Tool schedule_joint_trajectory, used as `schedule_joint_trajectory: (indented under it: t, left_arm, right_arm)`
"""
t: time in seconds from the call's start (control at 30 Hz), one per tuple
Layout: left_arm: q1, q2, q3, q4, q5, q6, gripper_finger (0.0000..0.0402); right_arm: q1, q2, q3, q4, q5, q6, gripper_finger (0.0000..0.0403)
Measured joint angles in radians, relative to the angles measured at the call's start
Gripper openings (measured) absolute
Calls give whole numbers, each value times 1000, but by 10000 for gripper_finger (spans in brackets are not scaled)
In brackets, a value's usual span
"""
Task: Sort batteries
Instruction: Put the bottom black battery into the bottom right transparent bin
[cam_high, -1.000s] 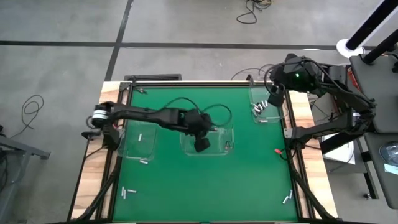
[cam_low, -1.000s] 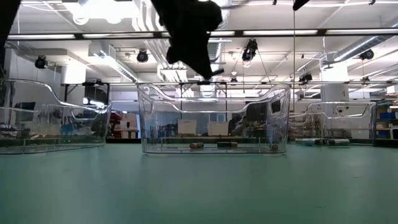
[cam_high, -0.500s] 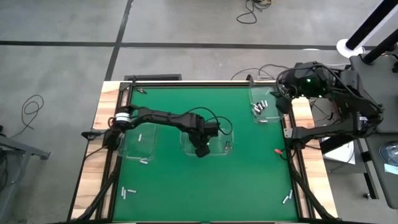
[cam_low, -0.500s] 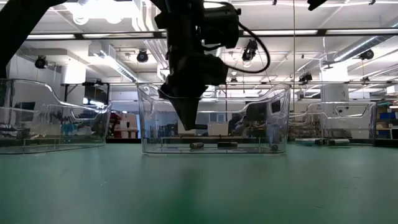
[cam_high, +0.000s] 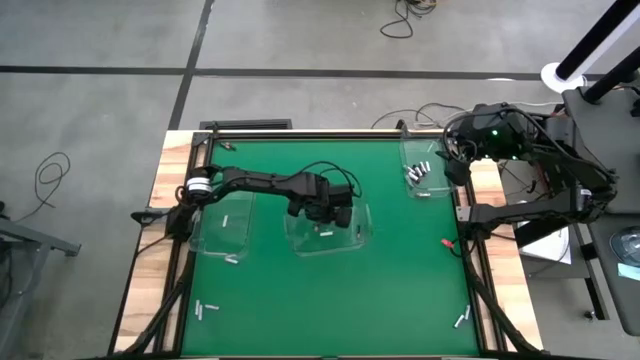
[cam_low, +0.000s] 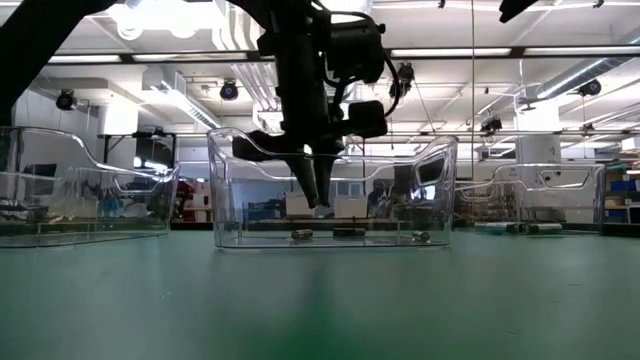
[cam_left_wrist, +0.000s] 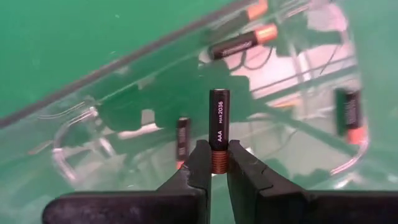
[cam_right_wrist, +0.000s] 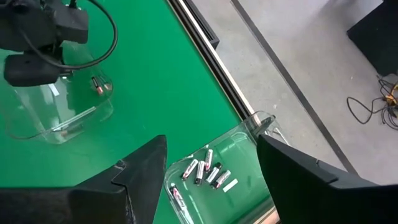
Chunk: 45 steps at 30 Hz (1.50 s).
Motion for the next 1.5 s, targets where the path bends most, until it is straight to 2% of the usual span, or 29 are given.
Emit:
schedule_joint_trajectory:
  t: [0.3,0.63,0.83,1.0,1.2,1.37,1.5]
  left_arm:
    - [-1,1,102,3,-29,-46,13]
    - [-35,21,112,83,-4,-270,13]
    - [-62,75,135,99,-4,-373,13]
    - [-61,137,134,35,0,-395,19]
    - [-39,185,150,23,56,-322,50]
    - [-37,182,153,22,56,-270,94]
    - [-35,177,198,-86,52,-203,140]
  right_arm:
    - [0,-2,0,0,0,9,236]
    - [0,-2,0,-1,0,16,249]
    - [0,-2,0,-1,-1,5,240]
    - [0,-3,0,-3,-1,0,234]
    - [0,-21,0,-11,-1,1,239]
    - [0,-33,0,-9,0,39,255]
    - [0,-39,0,-9,0,41,268]
